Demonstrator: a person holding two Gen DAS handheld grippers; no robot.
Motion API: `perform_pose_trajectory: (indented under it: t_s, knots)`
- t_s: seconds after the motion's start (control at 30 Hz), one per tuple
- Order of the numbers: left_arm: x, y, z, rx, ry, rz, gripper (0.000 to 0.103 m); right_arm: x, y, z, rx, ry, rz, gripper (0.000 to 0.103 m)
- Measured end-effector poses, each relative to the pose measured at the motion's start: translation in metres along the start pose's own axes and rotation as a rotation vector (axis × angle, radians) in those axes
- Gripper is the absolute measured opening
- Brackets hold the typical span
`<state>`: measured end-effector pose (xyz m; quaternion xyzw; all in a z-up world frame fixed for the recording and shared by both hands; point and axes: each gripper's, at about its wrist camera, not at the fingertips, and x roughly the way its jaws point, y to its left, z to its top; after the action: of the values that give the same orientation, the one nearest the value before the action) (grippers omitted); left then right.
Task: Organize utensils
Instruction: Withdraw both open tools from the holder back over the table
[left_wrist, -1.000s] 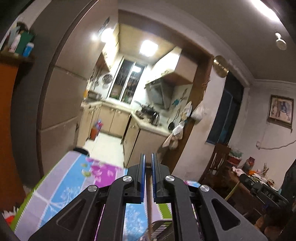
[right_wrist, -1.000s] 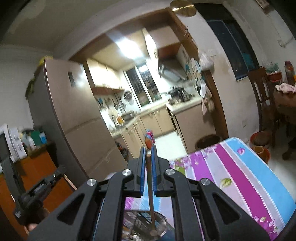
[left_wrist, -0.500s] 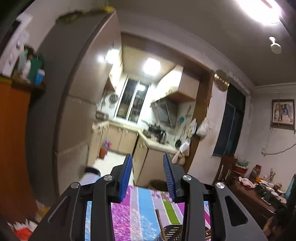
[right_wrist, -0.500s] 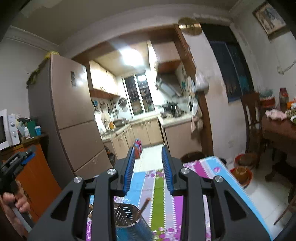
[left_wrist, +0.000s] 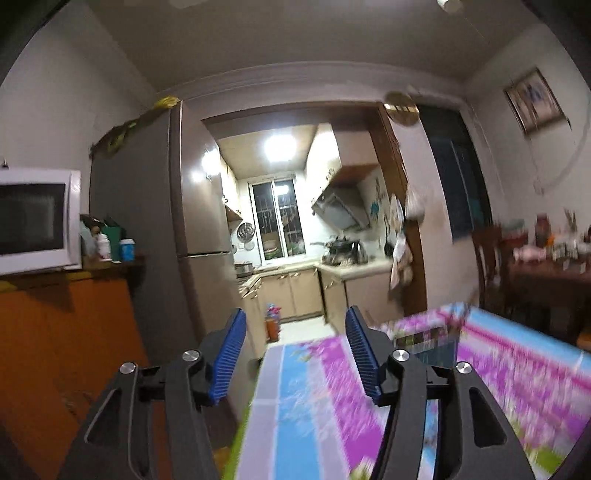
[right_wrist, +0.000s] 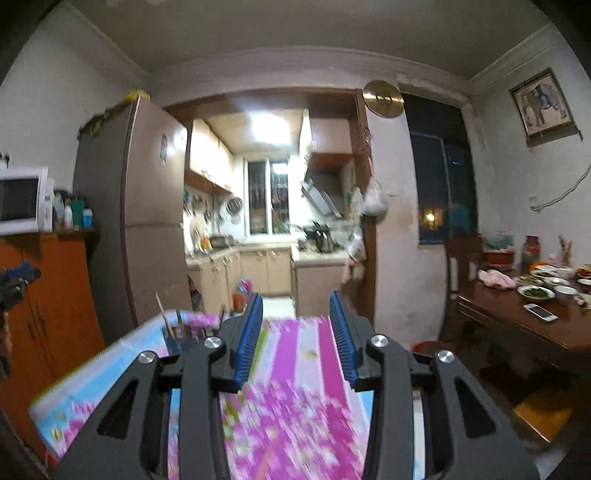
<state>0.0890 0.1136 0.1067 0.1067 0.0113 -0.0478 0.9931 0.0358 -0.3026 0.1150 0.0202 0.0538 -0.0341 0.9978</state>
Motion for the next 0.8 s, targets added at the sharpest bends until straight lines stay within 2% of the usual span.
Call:
perform_pose_trajectory:
  t_s: [0.13,0.23,0.43,0.5,0.57,0.67,0.8]
  knots:
    - [-0.036,-0.011,-0.029,0.072,0.060,-0.010,0.058,-0.030,0.009,-0.038,-0.049,0.101,-0.038,0.036]
    - [-0.055,-0.022,-0.057,0.081,0.124,-0.033,0.058,-0.043,0.025,-0.065,-0.070,0.175,-0.029,0.036]
    - [-0.080,-0.066,-0.124,0.028,0.301,-0.158,0.058,-0.046,0.075,-0.128,-0.104,0.342,0.082,0.036]
    - [-0.088,-0.078,-0.141,0.003,0.327,-0.191,0.056,-0.041,0.094,-0.149,-0.125,0.383,0.136,0.034]
    - [-0.093,-0.090,-0.154,-0.029,0.346,-0.224,0.049,-0.046,0.112,-0.165,-0.157,0.393,0.161,0.030]
    - [-0.092,-0.109,-0.165,-0.016,0.370,-0.231,0.040,-0.045,0.141,-0.188,-0.229,0.405,0.184,0.028]
    - [-0.093,-0.121,-0.172,-0.018,0.382,-0.234,0.038,-0.045,0.164,-0.205,-0.277,0.410,0.223,0.025]
